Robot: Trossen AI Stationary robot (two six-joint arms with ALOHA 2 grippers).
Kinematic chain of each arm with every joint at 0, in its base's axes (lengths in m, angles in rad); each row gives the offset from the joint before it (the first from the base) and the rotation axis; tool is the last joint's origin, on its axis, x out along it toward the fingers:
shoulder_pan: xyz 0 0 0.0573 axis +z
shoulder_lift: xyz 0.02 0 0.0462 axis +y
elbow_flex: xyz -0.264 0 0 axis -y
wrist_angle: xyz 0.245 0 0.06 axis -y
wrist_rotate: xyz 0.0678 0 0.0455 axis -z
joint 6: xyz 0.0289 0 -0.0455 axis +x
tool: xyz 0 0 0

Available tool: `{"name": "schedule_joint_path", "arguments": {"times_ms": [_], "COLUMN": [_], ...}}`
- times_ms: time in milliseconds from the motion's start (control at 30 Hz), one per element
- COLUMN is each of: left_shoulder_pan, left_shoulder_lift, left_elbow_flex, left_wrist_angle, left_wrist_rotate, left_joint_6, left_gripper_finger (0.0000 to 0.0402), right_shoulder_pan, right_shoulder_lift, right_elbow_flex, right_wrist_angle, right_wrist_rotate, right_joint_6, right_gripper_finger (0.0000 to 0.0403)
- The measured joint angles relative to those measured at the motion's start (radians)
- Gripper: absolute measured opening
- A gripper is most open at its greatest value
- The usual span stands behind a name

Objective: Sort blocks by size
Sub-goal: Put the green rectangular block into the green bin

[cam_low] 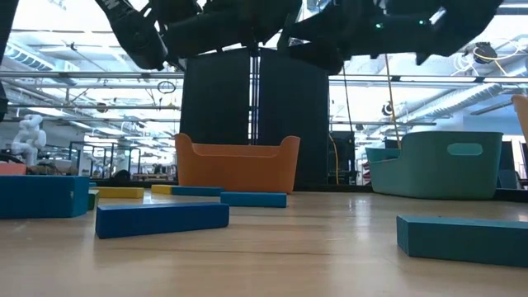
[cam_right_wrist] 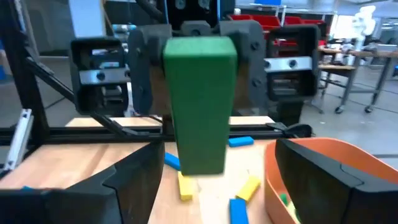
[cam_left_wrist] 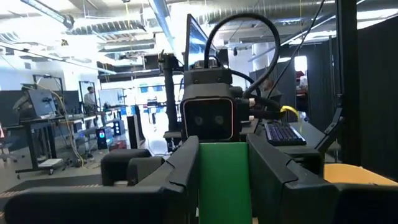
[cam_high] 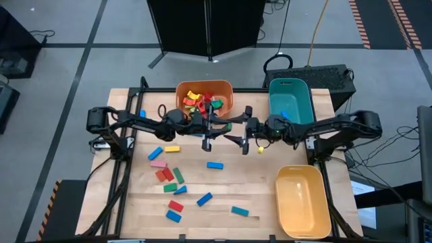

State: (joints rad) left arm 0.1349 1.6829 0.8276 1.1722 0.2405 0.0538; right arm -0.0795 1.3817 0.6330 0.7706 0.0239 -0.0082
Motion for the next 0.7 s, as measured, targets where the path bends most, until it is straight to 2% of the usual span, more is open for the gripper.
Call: {"name": "schedule_joint_path", "arguments": {"times_ms": [133,233,500,700], "left_shoulder_pan": [0.0,-0.002,-0.004,-0.003], "left_shoulder_lift": [0.0,0.0,0.0,0.0], "left_elbow_flex": [0.0,0.0,0.0,0.0], "left_wrist_angle": [-0.006,-0.01,-0.011,-0.012], "left_wrist_rotate": [0.0,0.0,-0.005,-0.014], "left_joint_6": [0.0,0.001,0.005,0.004], "left_gripper_finger": [0.0095,0.0095,0.0095,0.0096], "right_shoulder_pan": [-0.001,0.0,-0.005,-0.004], "right_shoulder_lift": [0.021,0.024,0.024,0.024], "right_elbow_flex": [0.026,0.029,0.029,0.029], "right_wrist_angle": [-0.014,-0.016,-0.015,-0.016], "right_wrist_rotate": [-0.004,-0.004,-0.012,-0.014], "right_joint_6": [0.003,0.012,0.026,0.018], "right_gripper_finger": [0.0284,0.0262,0.0161,0.0104]}}
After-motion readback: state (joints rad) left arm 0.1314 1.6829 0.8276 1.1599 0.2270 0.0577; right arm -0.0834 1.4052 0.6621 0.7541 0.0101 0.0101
